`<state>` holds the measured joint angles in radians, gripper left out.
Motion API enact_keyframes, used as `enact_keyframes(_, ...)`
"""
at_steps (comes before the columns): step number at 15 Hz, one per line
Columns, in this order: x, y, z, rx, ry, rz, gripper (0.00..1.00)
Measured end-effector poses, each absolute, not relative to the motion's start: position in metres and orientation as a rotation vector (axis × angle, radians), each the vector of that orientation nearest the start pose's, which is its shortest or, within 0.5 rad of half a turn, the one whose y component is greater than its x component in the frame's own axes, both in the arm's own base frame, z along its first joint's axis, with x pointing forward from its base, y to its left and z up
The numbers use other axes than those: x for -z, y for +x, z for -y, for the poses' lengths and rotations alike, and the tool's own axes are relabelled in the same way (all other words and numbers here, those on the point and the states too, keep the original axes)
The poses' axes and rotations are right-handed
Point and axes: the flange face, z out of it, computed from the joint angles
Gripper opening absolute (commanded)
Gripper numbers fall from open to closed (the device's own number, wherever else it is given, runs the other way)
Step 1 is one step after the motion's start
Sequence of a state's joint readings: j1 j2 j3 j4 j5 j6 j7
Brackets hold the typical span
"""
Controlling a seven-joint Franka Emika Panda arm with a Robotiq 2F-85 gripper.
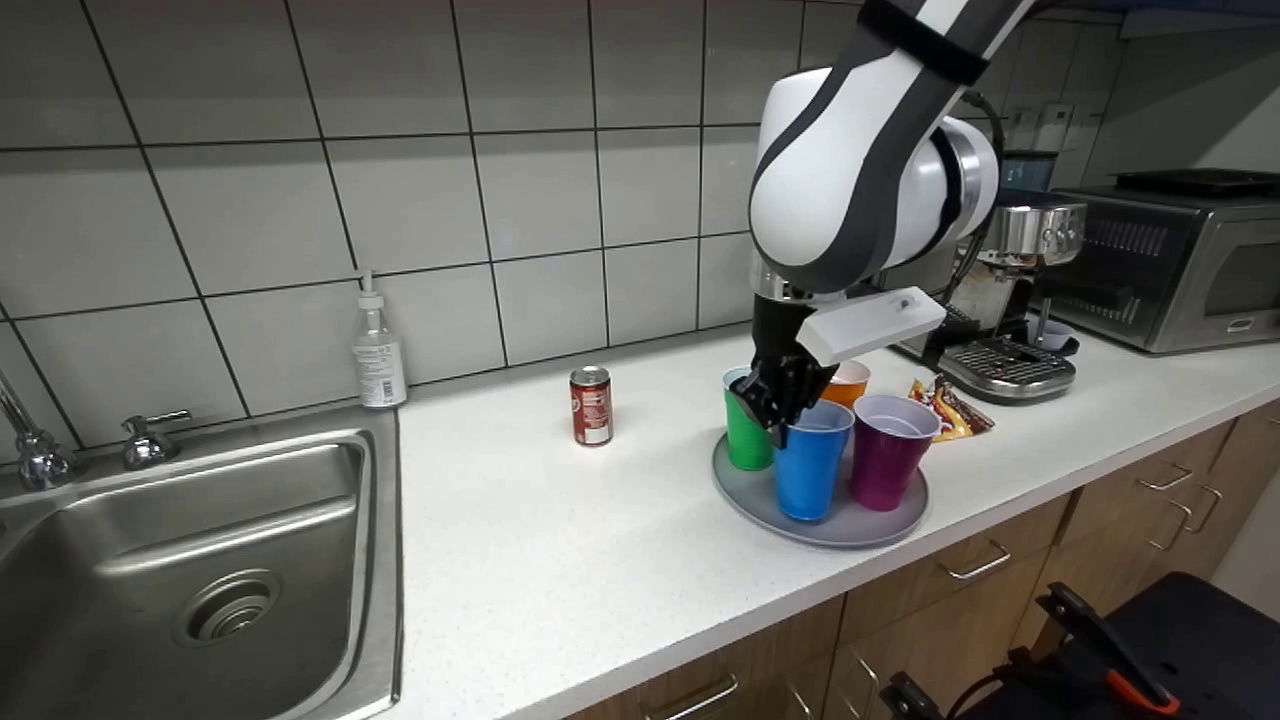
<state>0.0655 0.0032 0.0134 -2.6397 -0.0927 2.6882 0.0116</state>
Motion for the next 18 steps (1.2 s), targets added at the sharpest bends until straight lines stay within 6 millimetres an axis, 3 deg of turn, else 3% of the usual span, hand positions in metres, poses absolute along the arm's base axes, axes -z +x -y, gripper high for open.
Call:
enact_keyframes(9, -0.2448, 0.4274, -0.0368, 0.102, -3.169, 0.240, 0.01)
enact_keyframes(10, -0.2444, 0.4272, -0.0368, 0.103, -3.169, 0.242, 0.29)
enact_keyframes(12, -0.2436, 0.4269, -0.0366, 0.106, -3.171, 0.251, 0.37)
enact_keyframes(18, -0.2427, 0.4273, -0.0359, 0.118, -3.173, 0.258, 0.82)
